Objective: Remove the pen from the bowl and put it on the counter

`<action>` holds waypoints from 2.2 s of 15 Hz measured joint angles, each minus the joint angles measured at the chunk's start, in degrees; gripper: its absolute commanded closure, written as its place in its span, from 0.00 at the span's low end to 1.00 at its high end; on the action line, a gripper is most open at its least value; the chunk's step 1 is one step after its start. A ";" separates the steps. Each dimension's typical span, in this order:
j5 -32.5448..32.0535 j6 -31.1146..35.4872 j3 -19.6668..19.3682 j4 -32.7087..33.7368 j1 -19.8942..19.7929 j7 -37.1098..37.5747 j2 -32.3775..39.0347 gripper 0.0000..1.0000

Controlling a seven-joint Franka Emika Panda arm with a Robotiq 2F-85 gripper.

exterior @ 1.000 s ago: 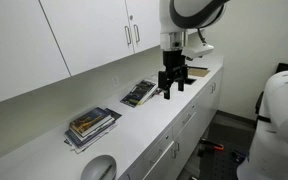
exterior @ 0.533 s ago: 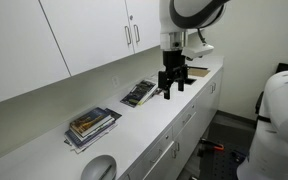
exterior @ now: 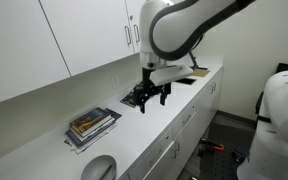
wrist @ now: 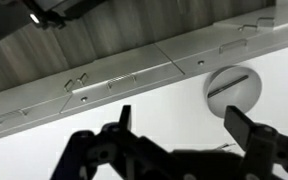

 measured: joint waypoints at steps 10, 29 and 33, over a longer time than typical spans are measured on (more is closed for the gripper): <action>-6.77 17.34 6.71 16.21 1.60 38.89 36.01 0.00; -5.42 24.45 -9.11 45.80 23.72 59.09 74.63 0.17; -4.07 24.31 -9.42 50.07 24.28 60.08 78.90 0.46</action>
